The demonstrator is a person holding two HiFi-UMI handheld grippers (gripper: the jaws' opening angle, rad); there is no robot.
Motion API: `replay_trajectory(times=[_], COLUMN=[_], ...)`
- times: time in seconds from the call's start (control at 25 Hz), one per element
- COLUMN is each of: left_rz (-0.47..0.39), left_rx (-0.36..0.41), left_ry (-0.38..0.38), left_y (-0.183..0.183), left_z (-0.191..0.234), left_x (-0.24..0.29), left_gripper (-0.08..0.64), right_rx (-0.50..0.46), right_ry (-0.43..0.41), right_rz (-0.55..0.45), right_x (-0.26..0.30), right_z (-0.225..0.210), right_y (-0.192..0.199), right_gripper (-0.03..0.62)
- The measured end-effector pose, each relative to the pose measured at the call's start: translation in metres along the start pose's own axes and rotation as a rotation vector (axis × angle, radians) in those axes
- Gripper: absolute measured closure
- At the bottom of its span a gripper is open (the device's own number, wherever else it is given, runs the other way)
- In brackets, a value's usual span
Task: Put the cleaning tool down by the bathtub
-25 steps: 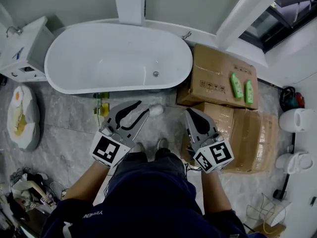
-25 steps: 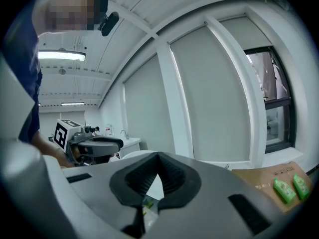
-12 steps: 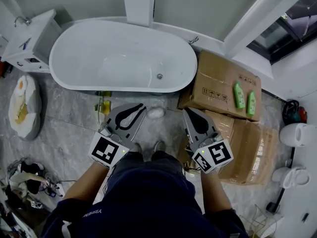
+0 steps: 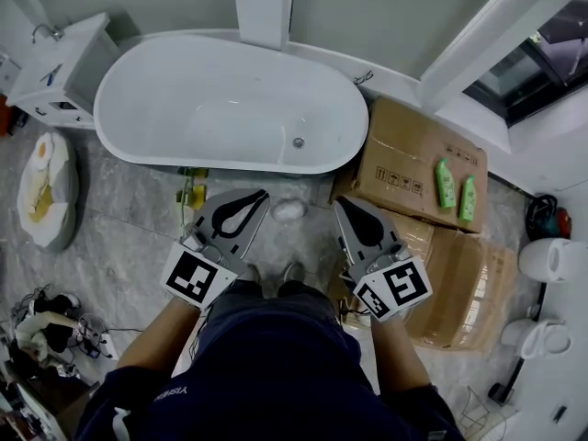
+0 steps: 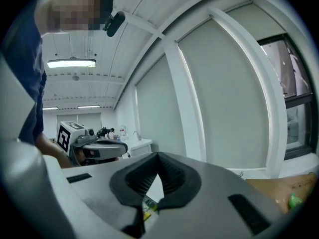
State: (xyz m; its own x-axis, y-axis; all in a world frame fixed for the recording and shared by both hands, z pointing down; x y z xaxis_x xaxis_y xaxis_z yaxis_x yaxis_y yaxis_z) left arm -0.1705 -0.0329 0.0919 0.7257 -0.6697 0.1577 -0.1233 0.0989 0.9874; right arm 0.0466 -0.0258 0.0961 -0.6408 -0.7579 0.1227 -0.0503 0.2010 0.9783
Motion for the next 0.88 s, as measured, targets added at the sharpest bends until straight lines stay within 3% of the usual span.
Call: replay_trajectory(times=[0.44, 0.88], left_rz=[0.011, 0.032], left_rx=[-0.007, -0.009], left_ry=[-0.02, -0.045], left_y=[0.002, 0.007], left_z=[-0.012, -0.029], left_x=[0.006, 0.012], left_gripper=[0.523, 0.523], right_rx=[-0.001, 0.018], right_ry=[-0.062, -0.068], right_rz=[0.021, 0.033], right_x=[0.0, -0.015], right_z=[-0.004, -0.016], right_y=[0.002, 0.013], right_gripper=[0.589, 0.589])
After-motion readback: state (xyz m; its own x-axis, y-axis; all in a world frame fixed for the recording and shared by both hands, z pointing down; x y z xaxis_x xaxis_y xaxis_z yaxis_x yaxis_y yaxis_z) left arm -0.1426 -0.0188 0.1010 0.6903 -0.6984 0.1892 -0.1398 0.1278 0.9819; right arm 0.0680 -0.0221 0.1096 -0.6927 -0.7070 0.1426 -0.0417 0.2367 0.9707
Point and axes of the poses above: the fingertips, and each gripper's own axes: x forward along the fingers, z to its left, y out of its underside, the point moved 8 cm from there along -x, backward along the fingers, and after that the axes turned 2 degrees about -z, right-handed, at the moved point
